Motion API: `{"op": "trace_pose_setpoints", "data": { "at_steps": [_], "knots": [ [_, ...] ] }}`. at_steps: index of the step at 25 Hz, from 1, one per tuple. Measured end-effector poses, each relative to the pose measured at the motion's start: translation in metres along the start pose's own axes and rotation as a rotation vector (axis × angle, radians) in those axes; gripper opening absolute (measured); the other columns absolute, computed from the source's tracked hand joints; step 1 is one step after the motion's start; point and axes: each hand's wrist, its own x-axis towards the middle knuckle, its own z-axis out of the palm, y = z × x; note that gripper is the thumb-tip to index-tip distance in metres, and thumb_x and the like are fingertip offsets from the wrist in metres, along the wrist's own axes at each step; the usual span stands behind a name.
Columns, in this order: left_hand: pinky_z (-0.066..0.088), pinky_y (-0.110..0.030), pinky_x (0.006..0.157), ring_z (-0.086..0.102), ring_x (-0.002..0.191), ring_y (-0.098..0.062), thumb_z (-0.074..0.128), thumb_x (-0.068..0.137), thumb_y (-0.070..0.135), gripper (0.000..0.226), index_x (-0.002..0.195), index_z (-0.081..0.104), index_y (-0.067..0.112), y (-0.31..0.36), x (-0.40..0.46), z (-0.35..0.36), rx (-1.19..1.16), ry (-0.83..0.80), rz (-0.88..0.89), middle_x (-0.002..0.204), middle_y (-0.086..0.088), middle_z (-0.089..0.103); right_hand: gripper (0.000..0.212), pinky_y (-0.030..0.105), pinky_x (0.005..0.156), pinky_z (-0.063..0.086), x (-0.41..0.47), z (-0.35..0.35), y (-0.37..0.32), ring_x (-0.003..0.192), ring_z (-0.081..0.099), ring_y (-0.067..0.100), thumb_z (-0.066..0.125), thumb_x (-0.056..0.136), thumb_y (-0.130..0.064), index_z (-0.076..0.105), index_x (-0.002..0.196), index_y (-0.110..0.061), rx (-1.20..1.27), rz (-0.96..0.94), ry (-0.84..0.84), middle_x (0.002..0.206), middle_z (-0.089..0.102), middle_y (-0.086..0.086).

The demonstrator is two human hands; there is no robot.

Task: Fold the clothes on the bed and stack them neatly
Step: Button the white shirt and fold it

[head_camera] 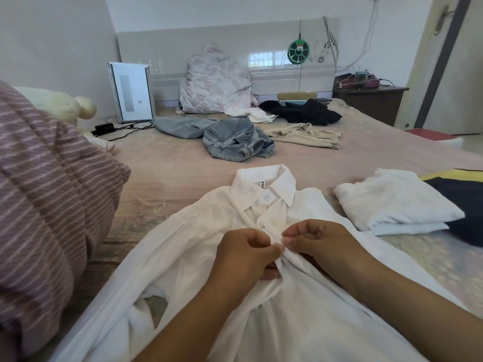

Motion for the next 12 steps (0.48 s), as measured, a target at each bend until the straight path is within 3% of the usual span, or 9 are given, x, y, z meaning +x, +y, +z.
{"op": "trace_pose_setpoints", "data": {
  "at_steps": [7,12],
  "knots": [
    [0.061,-0.036,0.066,0.06,0.052,-0.018,0.074,0.087,-0.002,0.008,0.086,0.067,-0.003,-0.0028,0.0017,-0.0027,0.103,0.0,0.121,0.061,-0.011,0.06,0.009,0.023,0.07,0.05,0.0008,0.0002,-0.0014,0.067,0.058,0.014,0.072,0.089,0.004,0.07,0.093,-0.003,-0.011,0.025,-0.016,0.071,0.065,0.007],
    [0.062,-0.038,0.069,0.066,0.056,-0.024,0.077,0.086,0.002,0.007,0.085,0.07,0.002,-0.0027,-0.0003,0.0008,0.132,0.042,0.181,0.066,-0.006,0.064,0.009,0.024,0.072,0.051,0.0025,-0.0028,0.0003,0.068,0.06,0.015,0.074,0.086,0.004,0.071,0.091,-0.003,0.01,0.042,0.007,0.072,0.067,0.008]
  ]
}}
